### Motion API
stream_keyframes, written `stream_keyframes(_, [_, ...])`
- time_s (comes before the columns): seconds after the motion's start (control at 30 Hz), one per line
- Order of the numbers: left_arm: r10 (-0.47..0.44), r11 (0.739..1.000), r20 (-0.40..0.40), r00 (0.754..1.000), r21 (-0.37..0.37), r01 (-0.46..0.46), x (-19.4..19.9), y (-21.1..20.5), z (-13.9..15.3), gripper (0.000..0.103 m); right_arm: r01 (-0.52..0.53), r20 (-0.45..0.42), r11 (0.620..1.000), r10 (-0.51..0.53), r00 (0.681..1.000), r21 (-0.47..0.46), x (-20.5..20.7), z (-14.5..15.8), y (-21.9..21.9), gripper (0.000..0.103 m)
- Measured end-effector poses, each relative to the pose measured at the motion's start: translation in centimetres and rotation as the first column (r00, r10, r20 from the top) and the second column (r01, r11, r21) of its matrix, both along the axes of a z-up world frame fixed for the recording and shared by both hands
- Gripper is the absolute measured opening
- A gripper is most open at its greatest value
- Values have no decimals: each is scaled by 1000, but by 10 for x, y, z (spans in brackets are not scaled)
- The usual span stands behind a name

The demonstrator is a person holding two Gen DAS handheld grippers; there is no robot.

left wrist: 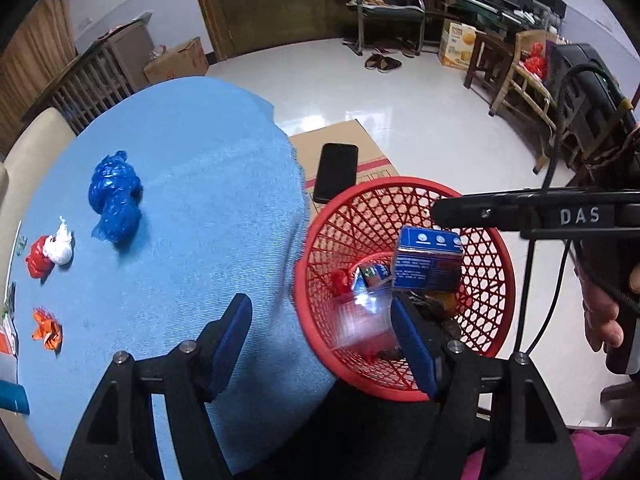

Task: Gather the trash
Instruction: 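Open both tools over the wastebasket, dropping the red bag and clear tray, then move both tools back over the table toward the remaining bags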

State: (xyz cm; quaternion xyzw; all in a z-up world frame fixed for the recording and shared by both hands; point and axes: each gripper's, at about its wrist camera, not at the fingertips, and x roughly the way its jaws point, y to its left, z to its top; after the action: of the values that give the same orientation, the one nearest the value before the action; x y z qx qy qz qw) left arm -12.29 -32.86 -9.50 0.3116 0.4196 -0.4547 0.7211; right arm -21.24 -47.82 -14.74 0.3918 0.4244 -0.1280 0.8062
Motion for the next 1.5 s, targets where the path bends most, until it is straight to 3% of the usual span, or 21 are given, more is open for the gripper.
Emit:
stream_keyframes(0.2, [63, 997, 3, 998, -36, -63, 18, 25, 6, 72, 19, 34, 1000, -18, 999, -21, 0, 12, -1, 60])
stream_keyframes(0.3, [142, 989, 6, 990, -45, -142, 38, 51, 6, 72, 12, 44, 999, -10, 999, -42, 4, 18, 4, 60])
stream_keyframes(0.4, [260, 964, -15, 965, -58, -261, 65, 85, 5, 72, 5, 56, 999, -2, 998, -53, 9, 22, 9, 60])
stream_keyframes(0.5, [371, 926, -4, 929, -69, -371, 85, 121, 5, 72, -3, 68, 999, 6, 998, -47, 16, 24, 13, 60])
stream_keyframes(0.6, [485, 872, 9, 875, -79, -483, 103, 158, 6, 72, -17, 87, 999, 19, 996, -32, 28, 27, 22, 60])
stream_keyframes(0.8, [677, 734, 63, 733, -132, -666, 115, 231, 4, 72, -73, 133, 997, 77, 988, -29, 55, 37, 49, 60])
stream_keyframes(0.93, [730, 682, 87, 678, -157, -714, 123, 252, 10, 72, -129, 157, 991, 135, 978, -43, 82, 49, 74, 60])
stream_keyframes(1.1, [758, 652, 163, 631, -166, -740, 129, 264, 22, 72, -202, 172, 976, 214, 962, -83, 111, 64, 106, 60])
stream_keyframes(1.27, [764, 644, 177, 620, -174, -745, 137, 268, 25, 72, -258, 164, 957, 279, 946, -135, 136, 74, 134, 60])
stream_keyframes(1.5, [731, 681, 185, 657, -152, -716, 140, 258, 25, 72, -300, 131, 939, 323, 937, -167, 166, 72, 156, 60])
